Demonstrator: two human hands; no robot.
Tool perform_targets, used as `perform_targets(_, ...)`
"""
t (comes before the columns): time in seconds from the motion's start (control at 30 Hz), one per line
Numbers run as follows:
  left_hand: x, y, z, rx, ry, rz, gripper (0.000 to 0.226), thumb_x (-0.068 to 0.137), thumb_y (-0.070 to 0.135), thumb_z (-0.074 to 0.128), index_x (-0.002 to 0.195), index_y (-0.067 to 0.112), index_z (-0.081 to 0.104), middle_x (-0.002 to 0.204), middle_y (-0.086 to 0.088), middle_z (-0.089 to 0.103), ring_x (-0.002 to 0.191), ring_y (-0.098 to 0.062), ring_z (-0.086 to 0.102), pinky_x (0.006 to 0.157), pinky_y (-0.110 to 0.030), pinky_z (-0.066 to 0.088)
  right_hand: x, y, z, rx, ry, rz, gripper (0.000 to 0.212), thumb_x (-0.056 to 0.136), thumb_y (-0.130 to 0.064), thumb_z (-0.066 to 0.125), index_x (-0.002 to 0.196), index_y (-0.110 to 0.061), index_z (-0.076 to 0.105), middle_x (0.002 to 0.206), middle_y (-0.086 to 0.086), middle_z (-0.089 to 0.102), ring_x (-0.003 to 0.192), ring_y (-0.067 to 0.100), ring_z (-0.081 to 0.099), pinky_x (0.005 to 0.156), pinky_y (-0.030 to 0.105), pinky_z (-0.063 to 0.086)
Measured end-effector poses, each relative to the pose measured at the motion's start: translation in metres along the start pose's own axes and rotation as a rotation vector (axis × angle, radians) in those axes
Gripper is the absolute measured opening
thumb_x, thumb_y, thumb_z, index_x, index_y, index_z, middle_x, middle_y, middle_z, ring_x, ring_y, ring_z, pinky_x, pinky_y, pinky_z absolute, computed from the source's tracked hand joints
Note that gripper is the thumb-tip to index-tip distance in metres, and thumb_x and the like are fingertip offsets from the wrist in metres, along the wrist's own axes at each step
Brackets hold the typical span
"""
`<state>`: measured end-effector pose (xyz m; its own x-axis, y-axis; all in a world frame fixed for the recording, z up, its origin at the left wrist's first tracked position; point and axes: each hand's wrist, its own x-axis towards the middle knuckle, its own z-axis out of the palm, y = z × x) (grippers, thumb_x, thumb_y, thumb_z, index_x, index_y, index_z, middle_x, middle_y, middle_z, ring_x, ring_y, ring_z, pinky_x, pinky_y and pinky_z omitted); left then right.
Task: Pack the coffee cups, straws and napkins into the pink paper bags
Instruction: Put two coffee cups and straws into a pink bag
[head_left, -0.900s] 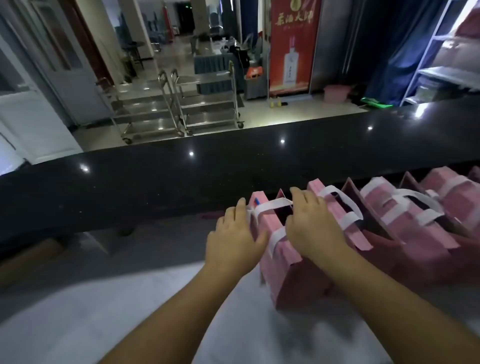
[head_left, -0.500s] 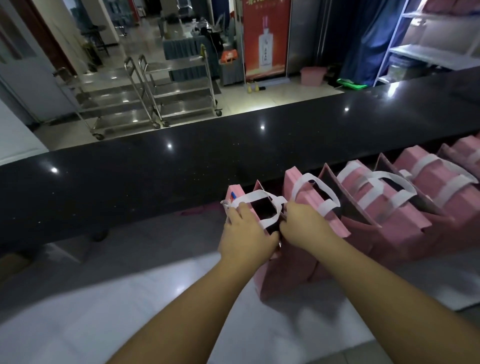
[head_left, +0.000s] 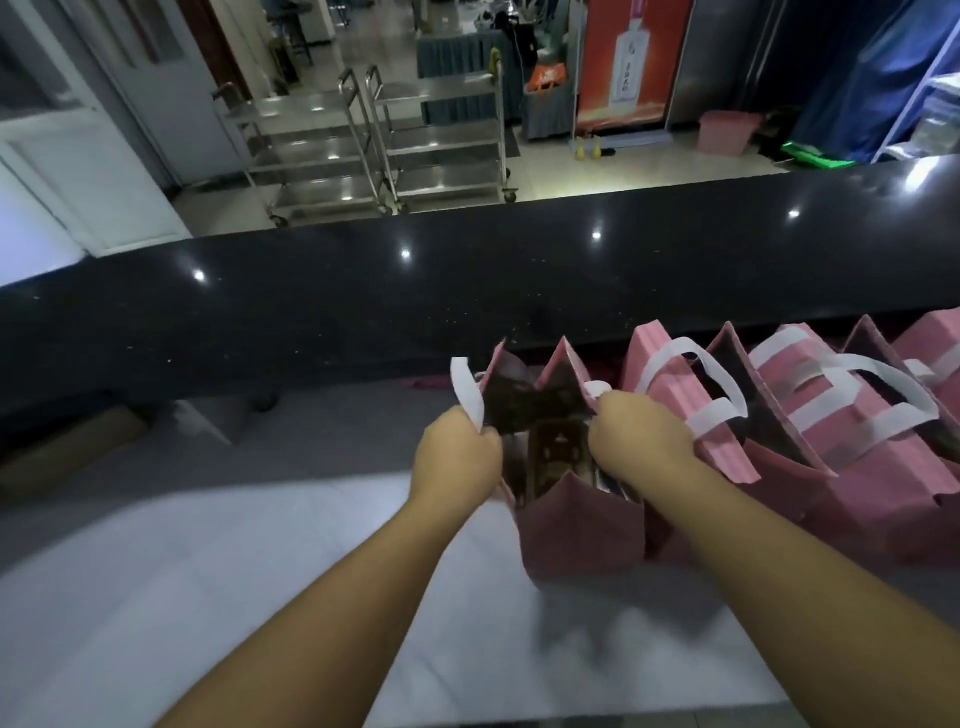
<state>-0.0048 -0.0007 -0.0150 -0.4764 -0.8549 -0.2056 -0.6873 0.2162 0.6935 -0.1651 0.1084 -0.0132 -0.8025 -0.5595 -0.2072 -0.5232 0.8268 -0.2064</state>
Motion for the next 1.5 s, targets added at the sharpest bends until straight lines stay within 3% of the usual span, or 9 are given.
perform_targets(0.1, -0.008, -0.020, -0.021, -0.054, 0.037, -0.037, 0.013, 0.104, 0.032, 0.061, 0.111, 0.022, 0.063, 0.098, -0.001, 0.070, 0.078, -0.017, 0.067, 0.061, -0.027, 0.059, -0.002, -0.017, -0.002, 0.001, -0.078, -0.043, 0.012, 0.091, -0.014, 0.057, 0.099, -0.022, 0.053, 0.087, 0.003, 0.057, 0.077, 0.028, 0.060, 0.061, 0.038, 0.049)
perform_targets(0.17, -0.017, -0.037, -0.040, -0.088, 0.080, -0.072, 0.018, 0.105, 0.035, 0.060, 0.114, 0.020, 0.066, 0.099, -0.002, 0.072, 0.080, -0.018, 0.069, 0.061, -0.026, 0.060, -0.010, -0.029, 0.002, 0.023, -0.024, -0.132, 0.018, 0.087, -0.012, 0.053, 0.081, -0.026, 0.044, 0.075, -0.002, 0.051, 0.066, 0.023, 0.054, 0.054, 0.033, 0.041)
perform_targets(0.27, -0.036, -0.066, -0.072, -0.129, 0.159, -0.109, 0.021, 0.104, 0.042, 0.057, 0.107, 0.024, 0.068, 0.085, 0.008, 0.069, 0.072, -0.013, 0.067, 0.045, -0.015, 0.046, -0.027, -0.059, 0.008, 0.036, -0.020, -0.246, 0.029, 0.086, -0.011, 0.056, 0.070, -0.028, 0.039, 0.069, -0.003, 0.055, 0.059, 0.018, 0.056, 0.047, 0.029, 0.040)
perform_targets(0.5, -0.113, -0.160, -0.169, -0.164, 0.330, -0.247, 0.024, 0.100, 0.035, 0.053, 0.090, 0.019, 0.067, 0.082, -0.001, 0.071, 0.074, -0.021, 0.068, 0.055, -0.027, 0.044, -0.100, -0.179, 0.034, -0.003, -0.043, -0.528, 0.015, 0.088, -0.012, 0.059, 0.086, -0.026, 0.053, 0.069, -0.003, 0.054, 0.058, 0.016, 0.056, 0.043, 0.026, 0.035)
perform_targets(0.63, -0.174, -0.219, -0.217, -0.197, 0.461, -0.326, 0.030, 0.102, 0.040, 0.053, 0.095, 0.016, 0.069, 0.085, -0.002, 0.071, 0.077, -0.020, 0.066, 0.055, -0.027, 0.040, -0.169, -0.245, 0.058, 0.012, -0.081, -0.718, 0.017, 0.091, -0.012, 0.058, 0.083, -0.027, 0.053, 0.071, -0.002, 0.058, 0.061, 0.019, 0.060, 0.049, 0.030, 0.047)
perform_targets(0.93, -0.338, -0.342, -0.291, -0.248, 0.667, -0.458, 0.028, 0.102, 0.043, 0.053, 0.107, 0.024, 0.073, 0.086, 0.000, 0.074, 0.077, -0.017, 0.068, 0.057, -0.026, 0.046, -0.345, -0.355, 0.123, -0.043, -0.104, -1.037, 0.010, 0.092, -0.022, 0.055, 0.084, -0.025, 0.060, 0.072, -0.005, 0.060, 0.063, 0.016, 0.059, 0.055, 0.033, 0.054)
perform_targets(1.13, -0.439, -0.404, -0.315, -0.293, 0.813, -0.618, 0.022, 0.098, 0.033, 0.056, 0.110, 0.024, 0.073, 0.092, -0.001, 0.076, 0.084, -0.021, 0.069, 0.077, -0.041, 0.060, -0.447, -0.405, 0.162, -0.084, -0.170, -1.285, 0.016, 0.093, -0.029, 0.050, 0.077, -0.027, 0.051, 0.067, -0.008, 0.053, 0.059, 0.014, 0.053, 0.046, 0.028, 0.037)
perform_targets(1.37, -0.515, -0.456, -0.320, -0.352, 0.956, -0.786, 0.019, 0.097, 0.033, 0.055, 0.104, 0.029, 0.072, 0.085, 0.003, 0.076, 0.077, -0.015, 0.070, 0.068, -0.035, 0.058, -0.541, -0.459, 0.207, -0.188, -0.327, -1.498, 0.011, 0.092, -0.024, 0.049, 0.086, -0.021, 0.058, 0.077, 0.000, 0.060, 0.066, 0.023, 0.058, 0.056, 0.034, 0.047)
perform_targets(1.5, -0.538, -0.476, -0.330, -0.331, 1.041, -0.892, 0.020, 0.096, 0.028, 0.050, 0.093, 0.025, 0.070, 0.080, 0.004, 0.072, 0.074, -0.014, 0.067, 0.060, -0.030, 0.049, -0.578, -0.487, 0.228, -0.202, -0.463, -1.564, 0.013, 0.089, -0.023, 0.049, 0.077, -0.022, 0.054, 0.071, -0.003, 0.059, 0.061, 0.016, 0.055, 0.049, 0.030, 0.039)
